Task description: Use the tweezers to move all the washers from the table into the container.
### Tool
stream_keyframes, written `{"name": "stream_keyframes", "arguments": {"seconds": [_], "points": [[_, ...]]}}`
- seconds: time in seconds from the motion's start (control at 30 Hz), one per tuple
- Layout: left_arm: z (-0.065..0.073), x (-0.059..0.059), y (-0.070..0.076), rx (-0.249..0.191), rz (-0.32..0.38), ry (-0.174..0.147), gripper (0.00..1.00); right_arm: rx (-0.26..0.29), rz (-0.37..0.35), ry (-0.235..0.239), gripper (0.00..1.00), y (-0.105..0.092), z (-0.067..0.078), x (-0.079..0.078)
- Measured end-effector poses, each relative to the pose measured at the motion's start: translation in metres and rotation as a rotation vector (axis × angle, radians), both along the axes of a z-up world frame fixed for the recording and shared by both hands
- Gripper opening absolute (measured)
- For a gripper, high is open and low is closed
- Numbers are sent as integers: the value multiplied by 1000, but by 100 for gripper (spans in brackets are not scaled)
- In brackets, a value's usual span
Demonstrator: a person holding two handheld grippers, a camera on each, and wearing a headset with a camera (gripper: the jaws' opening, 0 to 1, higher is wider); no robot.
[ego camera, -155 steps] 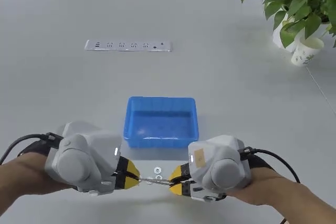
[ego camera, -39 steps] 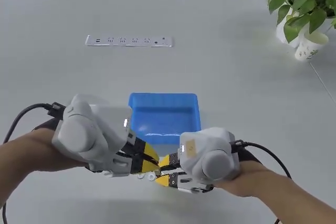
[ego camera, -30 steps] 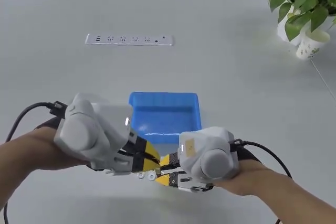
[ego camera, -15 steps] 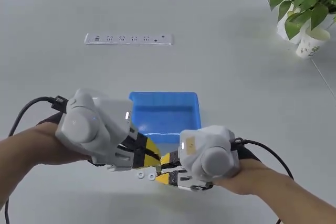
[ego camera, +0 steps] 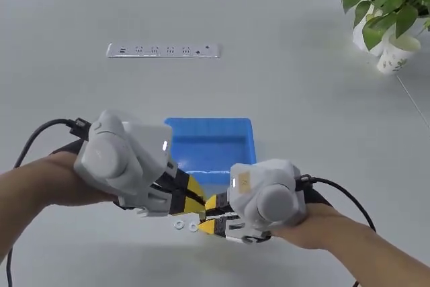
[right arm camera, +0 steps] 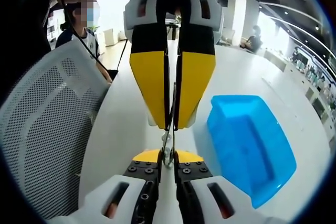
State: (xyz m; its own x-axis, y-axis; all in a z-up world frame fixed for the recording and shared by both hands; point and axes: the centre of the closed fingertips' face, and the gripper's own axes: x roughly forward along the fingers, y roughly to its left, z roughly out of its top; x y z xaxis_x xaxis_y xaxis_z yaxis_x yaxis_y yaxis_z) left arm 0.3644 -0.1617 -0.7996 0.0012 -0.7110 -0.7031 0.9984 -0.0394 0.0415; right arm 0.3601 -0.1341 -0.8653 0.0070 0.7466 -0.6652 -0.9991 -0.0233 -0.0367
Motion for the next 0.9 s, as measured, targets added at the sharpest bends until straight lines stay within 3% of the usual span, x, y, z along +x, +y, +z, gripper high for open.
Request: {"name": "stream_keyframes", "arguments": {"seconds": [0.9], "points": [[0, -1, 0, 14, -5, -6, 6, -10, -11, 8, 10, -1, 0, 0]]}}
